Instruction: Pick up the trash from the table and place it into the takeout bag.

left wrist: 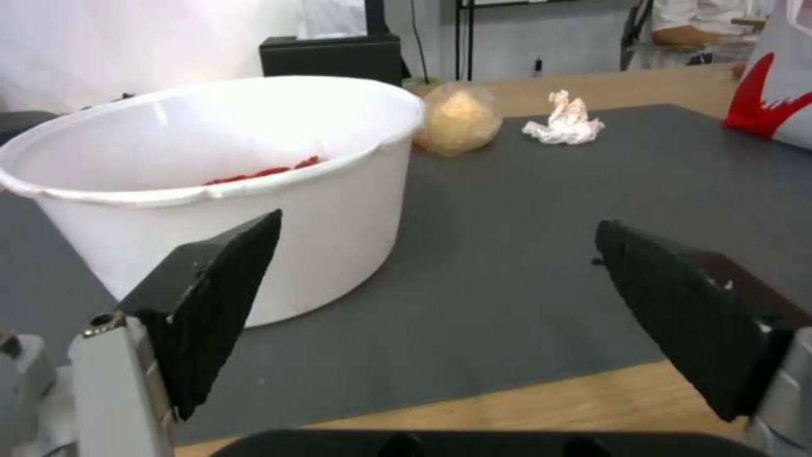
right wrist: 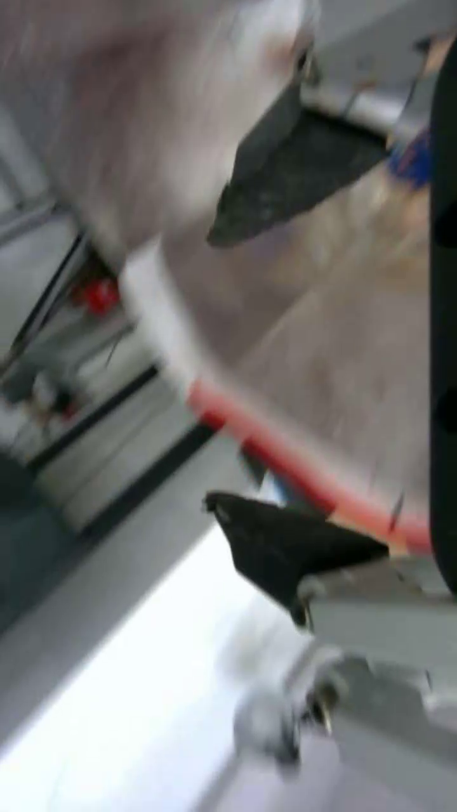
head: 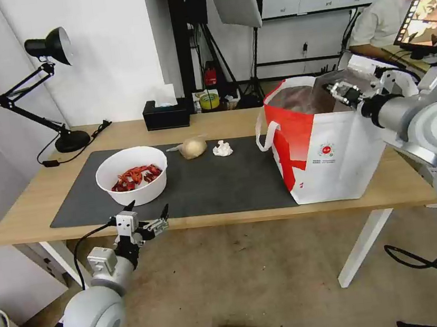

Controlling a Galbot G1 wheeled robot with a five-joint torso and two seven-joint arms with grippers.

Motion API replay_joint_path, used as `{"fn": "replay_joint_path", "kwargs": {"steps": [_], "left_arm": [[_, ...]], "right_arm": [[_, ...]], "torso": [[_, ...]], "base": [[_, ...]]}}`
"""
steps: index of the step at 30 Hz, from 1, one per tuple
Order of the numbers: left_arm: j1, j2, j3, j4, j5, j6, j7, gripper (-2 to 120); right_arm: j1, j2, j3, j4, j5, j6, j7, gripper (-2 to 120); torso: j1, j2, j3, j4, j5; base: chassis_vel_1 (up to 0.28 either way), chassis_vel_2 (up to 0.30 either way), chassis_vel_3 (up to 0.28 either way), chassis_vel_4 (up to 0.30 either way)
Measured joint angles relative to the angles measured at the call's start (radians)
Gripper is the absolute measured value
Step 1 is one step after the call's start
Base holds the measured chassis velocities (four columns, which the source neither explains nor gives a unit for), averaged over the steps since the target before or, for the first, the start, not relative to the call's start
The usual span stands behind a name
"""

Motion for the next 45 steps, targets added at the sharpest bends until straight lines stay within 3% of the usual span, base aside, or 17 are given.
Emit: {"fn": "replay_joint_path", "kwargs": {"steps": [5,10,14,18,21,25,33,45], "left_arm": [[0.020,-0.004,-0.024,-0.001,0.000,-0.012,0.001,100],[0.039,-0.004,-0.052,-0.006,0.000,-0.017,0.003,100],[0.066,-0.007,-0.090,-0.006,0.000,-0.028,0.007,100],[0.080,-0.008,-0.113,-0.002,0.001,-0.040,0.015,100],[0.076,-0.010,-0.113,0.015,0.003,-0.052,0.036,100],[0.081,-0.018,-0.113,0.019,0.005,-0.062,0.042,100],[0.106,-0.034,-0.142,0.014,0.010,-0.076,0.044,100],[0.152,-0.069,-0.178,0.034,0.032,-0.102,0.072,100]], "right_arm": [[0.031,-0.038,-0.055,0.052,-0.055,0.024,-0.171,96],[0.040,-0.073,-0.129,0.110,-0.158,0.023,-0.299,100],[-0.006,-0.112,-0.174,0.175,-0.318,0.003,-0.418,100],[-0.111,-0.151,-0.168,0.227,-0.450,0.011,-0.516,100],[-0.291,-0.186,-0.103,0.278,-0.565,0.120,-0.599,100],[-0.413,-0.185,-0.084,0.288,-0.648,0.231,-0.632,100],[-0.564,-0.137,-0.096,0.258,-0.796,0.354,-0.639,100],[-0.708,-0.061,-0.136,0.163,-0.900,0.551,-0.641,100]], "torso": [[0.000,0.000,0.000,0.0001,-0.0001],[0.000,0.000,0.000,0.0001,-0.0001],[0.000,0.000,0.000,0.0004,-0.0003],[0.000,0.000,0.000,0.0003,0.0004],[0.000,0.000,0.000,-0.0006,0.0001],[0.000,0.000,0.000,-0.0001,-0.0001],[0.000,0.000,0.000,0.0000,0.0000],[0.000,0.000,0.000,0.0001,0.0001]], "base": [[0.000,0.000,0.000,0.000],[0.000,0.000,0.000,0.000],[0.000,0.000,0.000,0.000],[0.000,0.000,0.000,0.000],[0.000,0.000,0.000,0.000],[0.000,0.000,0.000,0.000],[0.000,0.000,0.000,0.000],[0.000,0.000,0.000,0.000]]}}
